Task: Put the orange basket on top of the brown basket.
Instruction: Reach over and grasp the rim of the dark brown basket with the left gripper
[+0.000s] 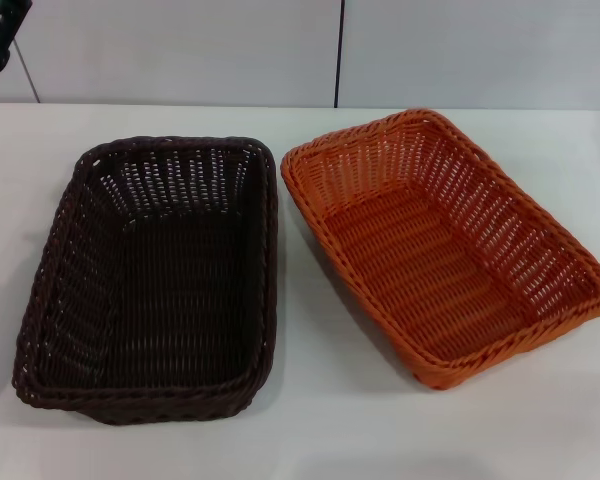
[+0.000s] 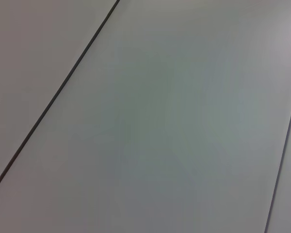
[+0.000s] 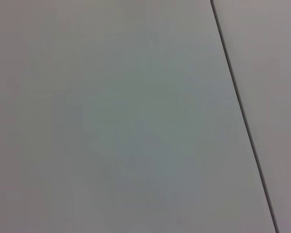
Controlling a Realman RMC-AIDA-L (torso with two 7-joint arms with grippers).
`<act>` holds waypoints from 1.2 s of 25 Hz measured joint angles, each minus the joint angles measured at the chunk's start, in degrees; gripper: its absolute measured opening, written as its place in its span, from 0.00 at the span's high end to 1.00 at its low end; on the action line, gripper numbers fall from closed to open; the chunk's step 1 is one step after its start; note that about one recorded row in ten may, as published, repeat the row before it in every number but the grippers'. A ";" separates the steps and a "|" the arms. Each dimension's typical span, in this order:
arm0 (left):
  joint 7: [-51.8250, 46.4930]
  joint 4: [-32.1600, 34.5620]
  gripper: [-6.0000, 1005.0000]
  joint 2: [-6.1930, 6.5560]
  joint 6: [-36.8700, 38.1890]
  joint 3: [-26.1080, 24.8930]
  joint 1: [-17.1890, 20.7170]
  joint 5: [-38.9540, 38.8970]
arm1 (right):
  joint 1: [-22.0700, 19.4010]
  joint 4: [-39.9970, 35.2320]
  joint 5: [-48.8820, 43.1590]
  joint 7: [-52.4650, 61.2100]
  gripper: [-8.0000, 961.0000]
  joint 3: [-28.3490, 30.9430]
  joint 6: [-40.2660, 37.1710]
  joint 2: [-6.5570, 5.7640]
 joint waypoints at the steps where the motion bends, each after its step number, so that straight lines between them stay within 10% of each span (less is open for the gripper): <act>1: 0.00 0.00 0.14 0.00 0.00 0.00 0.00 0.00 | -0.02 -0.01 0.00 0.00 0.24 0.02 -0.01 0.00; 30: -2.80 -3.92 0.14 0.48 3.38 4.02 0.54 0.71 | -0.29 -0.22 0.00 0.00 0.24 0.27 0.34 0.58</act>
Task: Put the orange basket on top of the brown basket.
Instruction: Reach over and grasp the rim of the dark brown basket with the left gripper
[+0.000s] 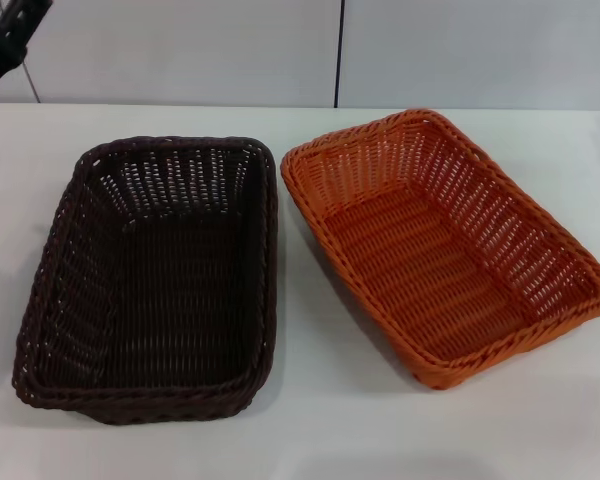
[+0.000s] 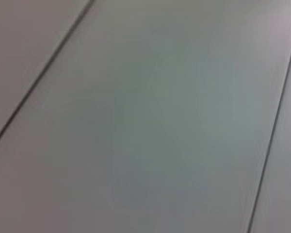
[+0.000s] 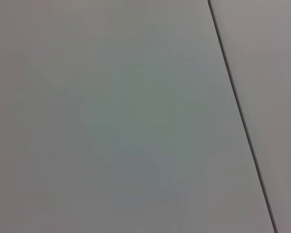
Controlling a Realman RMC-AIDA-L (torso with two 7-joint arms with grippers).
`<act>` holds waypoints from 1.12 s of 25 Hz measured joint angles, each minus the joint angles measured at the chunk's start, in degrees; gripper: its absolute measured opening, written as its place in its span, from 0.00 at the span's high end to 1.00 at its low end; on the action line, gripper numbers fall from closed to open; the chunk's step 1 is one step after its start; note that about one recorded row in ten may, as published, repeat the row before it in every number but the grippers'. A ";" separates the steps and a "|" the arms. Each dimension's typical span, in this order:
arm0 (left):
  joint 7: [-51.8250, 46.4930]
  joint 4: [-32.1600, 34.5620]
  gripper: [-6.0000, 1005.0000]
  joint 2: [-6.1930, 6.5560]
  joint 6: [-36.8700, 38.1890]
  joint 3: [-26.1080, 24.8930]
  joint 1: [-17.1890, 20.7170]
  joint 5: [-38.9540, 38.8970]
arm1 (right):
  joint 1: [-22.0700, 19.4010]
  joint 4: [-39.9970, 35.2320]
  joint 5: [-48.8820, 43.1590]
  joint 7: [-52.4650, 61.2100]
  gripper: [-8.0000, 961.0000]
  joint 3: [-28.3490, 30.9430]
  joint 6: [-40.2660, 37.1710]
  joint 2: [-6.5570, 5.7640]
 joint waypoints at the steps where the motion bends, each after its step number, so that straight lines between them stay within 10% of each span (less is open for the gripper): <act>1: -1.09 -2.03 0.14 0.18 1.93 1.46 0.41 0.11 | -0.03 -0.01 0.00 0.00 0.24 0.00 0.00 0.04; 7: -12.42 -15.67 0.14 1.62 17.36 8.08 3.29 5.81 | -0.66 0.02 -0.01 0.00 0.24 0.00 0.05 0.21; 12: -35.03 -28.58 0.14 4.94 29.61 8.87 4.74 23.85 | -1.86 -0.14 0.02 0.00 0.24 0.17 0.08 0.32; 13: -52.80 -33.10 0.14 8.38 29.62 8.70 4.27 38.00 | -2.02 -0.14 0.03 -0.01 0.24 0.34 0.08 0.32; 14: -52.80 -33.10 0.14 8.38 29.62 8.70 4.27 38.00 | -2.02 -0.14 0.03 -0.01 0.24 0.34 0.08 0.32; 20: -85.84 -45.41 0.14 14.09 11.80 6.08 1.96 68.07 | -2.41 -0.06 0.07 -0.32 0.24 0.99 0.09 0.32; 28: -99.50 -58.12 0.14 12.61 -6.61 0.85 -1.13 88.07 | -2.46 -0.11 0.09 -0.58 0.24 0.99 0.15 -0.14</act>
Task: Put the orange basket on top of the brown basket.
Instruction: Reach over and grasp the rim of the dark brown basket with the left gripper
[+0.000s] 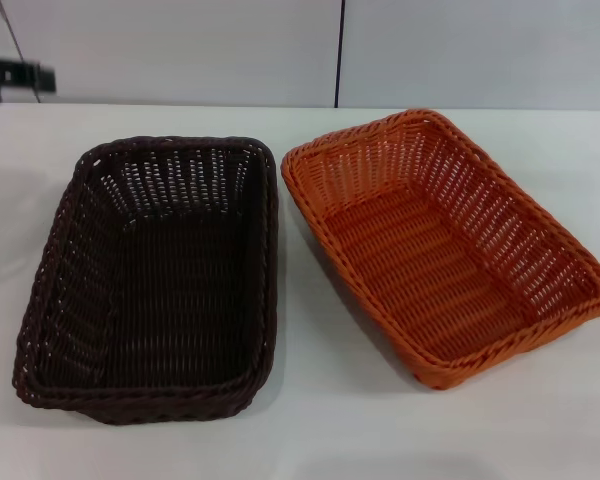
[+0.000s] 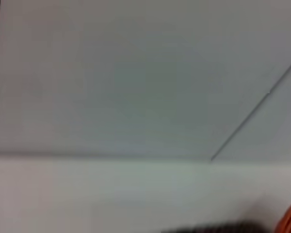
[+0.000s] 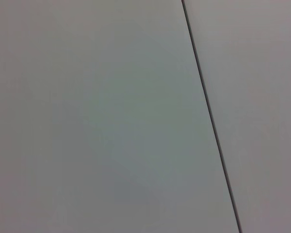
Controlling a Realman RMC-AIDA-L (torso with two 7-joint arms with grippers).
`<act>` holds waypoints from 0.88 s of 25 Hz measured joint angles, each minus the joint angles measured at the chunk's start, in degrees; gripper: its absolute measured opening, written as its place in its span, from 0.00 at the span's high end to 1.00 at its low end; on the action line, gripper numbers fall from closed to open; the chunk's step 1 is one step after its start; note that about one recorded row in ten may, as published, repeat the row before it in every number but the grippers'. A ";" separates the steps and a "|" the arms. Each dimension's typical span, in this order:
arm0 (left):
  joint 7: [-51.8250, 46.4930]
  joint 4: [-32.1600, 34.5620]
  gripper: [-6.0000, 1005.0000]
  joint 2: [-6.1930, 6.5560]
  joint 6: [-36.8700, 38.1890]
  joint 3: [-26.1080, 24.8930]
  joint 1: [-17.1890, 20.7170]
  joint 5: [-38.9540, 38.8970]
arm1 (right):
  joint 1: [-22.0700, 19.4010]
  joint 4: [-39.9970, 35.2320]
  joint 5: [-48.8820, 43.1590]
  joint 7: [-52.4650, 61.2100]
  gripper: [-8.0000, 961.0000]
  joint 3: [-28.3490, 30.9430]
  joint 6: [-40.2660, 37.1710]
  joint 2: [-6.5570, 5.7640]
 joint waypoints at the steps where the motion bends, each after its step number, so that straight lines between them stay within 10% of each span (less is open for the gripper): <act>1: -1.02 -0.69 0.14 -0.34 -1.66 -0.04 -0.46 2.38 | 0.00 0.07 0.00 -0.02 0.24 0.00 0.00 -0.08; 10: -2.30 -0.08 0.14 -3.82 -12.90 0.15 -5.91 19.33 | 0.16 0.31 0.00 -0.17 0.24 0.07 0.17 -1.08; 22: -1.41 4.23 0.14 -6.07 -12.55 0.50 -5.90 20.71 | 0.12 1.14 -0.20 0.15 0.25 -0.01 0.20 -1.70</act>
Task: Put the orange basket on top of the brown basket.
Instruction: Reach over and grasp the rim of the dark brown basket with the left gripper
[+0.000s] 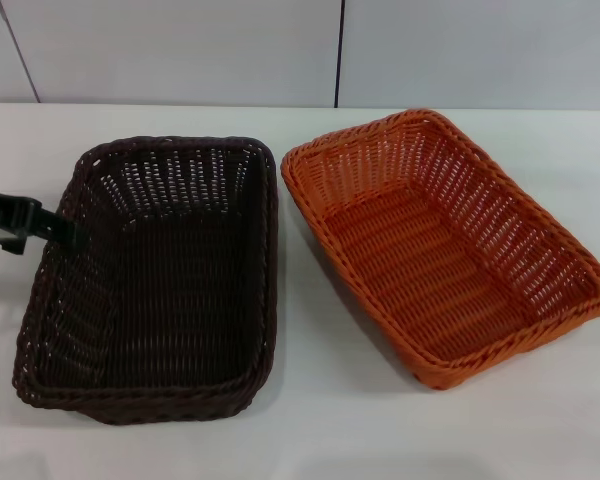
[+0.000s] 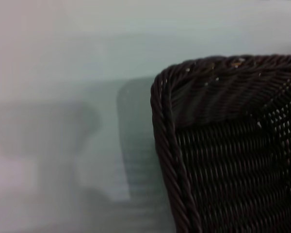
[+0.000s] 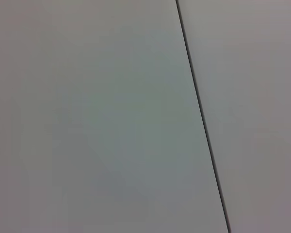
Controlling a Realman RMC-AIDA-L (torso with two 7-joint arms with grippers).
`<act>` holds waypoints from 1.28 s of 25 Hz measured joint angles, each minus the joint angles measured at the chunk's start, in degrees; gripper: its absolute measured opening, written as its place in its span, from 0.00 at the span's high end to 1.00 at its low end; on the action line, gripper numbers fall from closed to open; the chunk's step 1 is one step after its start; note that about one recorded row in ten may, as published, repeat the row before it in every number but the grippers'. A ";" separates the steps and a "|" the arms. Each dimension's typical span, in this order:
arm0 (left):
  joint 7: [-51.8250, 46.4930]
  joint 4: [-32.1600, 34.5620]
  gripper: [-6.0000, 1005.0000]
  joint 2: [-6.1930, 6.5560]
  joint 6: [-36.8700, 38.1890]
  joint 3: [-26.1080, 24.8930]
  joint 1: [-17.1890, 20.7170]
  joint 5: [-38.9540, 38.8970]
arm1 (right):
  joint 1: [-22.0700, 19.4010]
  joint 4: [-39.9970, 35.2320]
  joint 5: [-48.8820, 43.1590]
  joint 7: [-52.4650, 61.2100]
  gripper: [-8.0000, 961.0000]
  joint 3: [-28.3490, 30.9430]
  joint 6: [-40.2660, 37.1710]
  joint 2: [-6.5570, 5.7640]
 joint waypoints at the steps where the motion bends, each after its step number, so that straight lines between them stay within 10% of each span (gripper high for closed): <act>1: 0.22 0.94 0.14 -0.14 0.42 0.03 0.00 0.04 | -0.01 0.17 -0.01 0.02 0.25 -0.06 0.00 -0.03; 16: 1.98 7.78 0.14 -0.55 3.60 0.17 -1.08 1.33 | 0.03 1.11 -0.24 0.11 0.25 0.05 -0.01 -0.12; 32: 3.79 8.02 0.63 -0.85 4.45 0.09 -1.26 1.52 | 0.02 1.36 0.15 -0.29 0.25 0.08 0.46 -0.12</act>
